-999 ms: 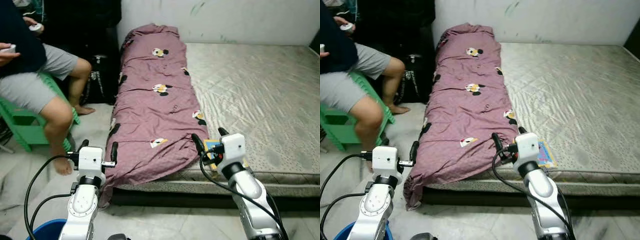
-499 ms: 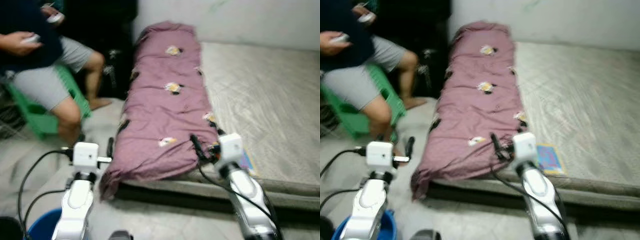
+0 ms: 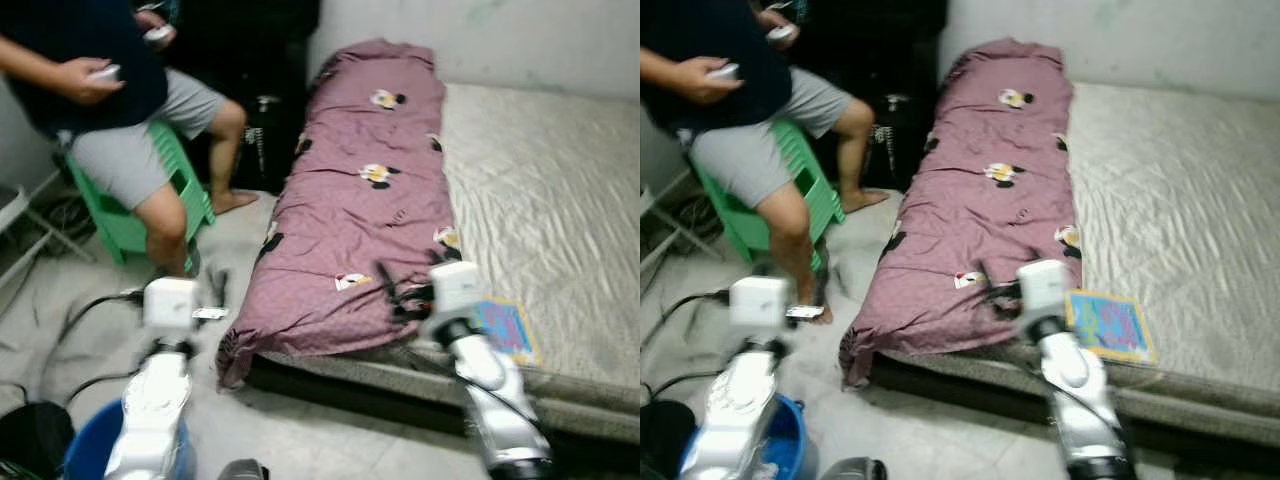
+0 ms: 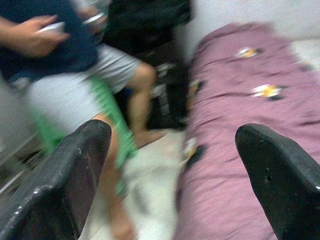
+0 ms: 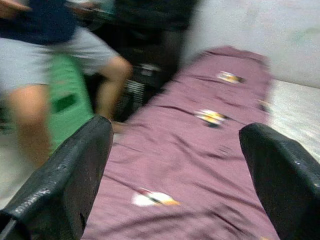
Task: Clean up the room
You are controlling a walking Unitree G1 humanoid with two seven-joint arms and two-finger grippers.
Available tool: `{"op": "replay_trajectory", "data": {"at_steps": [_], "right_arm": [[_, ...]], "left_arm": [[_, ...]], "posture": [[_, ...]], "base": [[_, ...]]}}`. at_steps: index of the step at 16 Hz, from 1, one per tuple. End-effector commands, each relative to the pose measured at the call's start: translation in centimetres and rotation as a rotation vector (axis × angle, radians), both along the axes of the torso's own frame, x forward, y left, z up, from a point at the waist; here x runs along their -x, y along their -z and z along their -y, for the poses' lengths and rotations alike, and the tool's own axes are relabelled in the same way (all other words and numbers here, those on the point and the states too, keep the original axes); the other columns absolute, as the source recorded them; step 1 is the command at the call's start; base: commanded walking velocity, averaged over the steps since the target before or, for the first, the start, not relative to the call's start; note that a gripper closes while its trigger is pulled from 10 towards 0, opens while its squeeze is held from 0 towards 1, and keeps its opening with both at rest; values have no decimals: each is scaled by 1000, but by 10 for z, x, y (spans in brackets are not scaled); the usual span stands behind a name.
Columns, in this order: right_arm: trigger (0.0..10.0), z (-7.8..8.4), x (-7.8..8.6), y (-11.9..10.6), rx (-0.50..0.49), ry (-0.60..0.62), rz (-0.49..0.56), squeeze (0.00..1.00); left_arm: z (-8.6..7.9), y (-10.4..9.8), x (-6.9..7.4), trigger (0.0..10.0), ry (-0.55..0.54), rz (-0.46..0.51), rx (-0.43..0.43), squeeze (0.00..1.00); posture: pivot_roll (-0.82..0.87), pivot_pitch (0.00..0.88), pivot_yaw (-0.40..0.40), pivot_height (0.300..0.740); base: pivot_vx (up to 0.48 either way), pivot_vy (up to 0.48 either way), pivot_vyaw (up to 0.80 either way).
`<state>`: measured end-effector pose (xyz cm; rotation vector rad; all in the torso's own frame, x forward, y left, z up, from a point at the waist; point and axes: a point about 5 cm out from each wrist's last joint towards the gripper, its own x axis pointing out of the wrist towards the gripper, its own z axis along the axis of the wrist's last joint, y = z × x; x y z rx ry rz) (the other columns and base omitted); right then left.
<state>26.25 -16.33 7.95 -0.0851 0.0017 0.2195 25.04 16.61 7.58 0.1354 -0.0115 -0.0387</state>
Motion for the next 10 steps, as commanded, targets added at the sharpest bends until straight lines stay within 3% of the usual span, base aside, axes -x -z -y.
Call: {"op": "replay_trajectory", "data": {"at_steps": [1, 2, 5, 10], "right_arm": [[10000, 1, -1, -1, -14, 24, 10, 0], [10000, 2, 0, 0, -17, 34, 1, 0], [10000, 3, 5, 2, -18, 36, -3, 0], [10000, 6, 4, 0, -8, 46, 5, 0]], "left_arm": [[-5, 4, 2, 10000, 0, -27, -17, 0], [-5, 5, 1, 10000, 2, -28, -19, 0], [-2, 4, -3, 10000, 25, -23, -13, 0], [4, 6, -3, 10000, 44, -24, 1, 0]], "posture": [[-31, 1, 11, 740], [-37, 0, 14, 740], [-50, 0, 18, 740], [-60, 0, 16, 740]], "base": [[0, 0, 0], [0, 0, 0], [0, 0, -771], [0, 0, 0]]}}
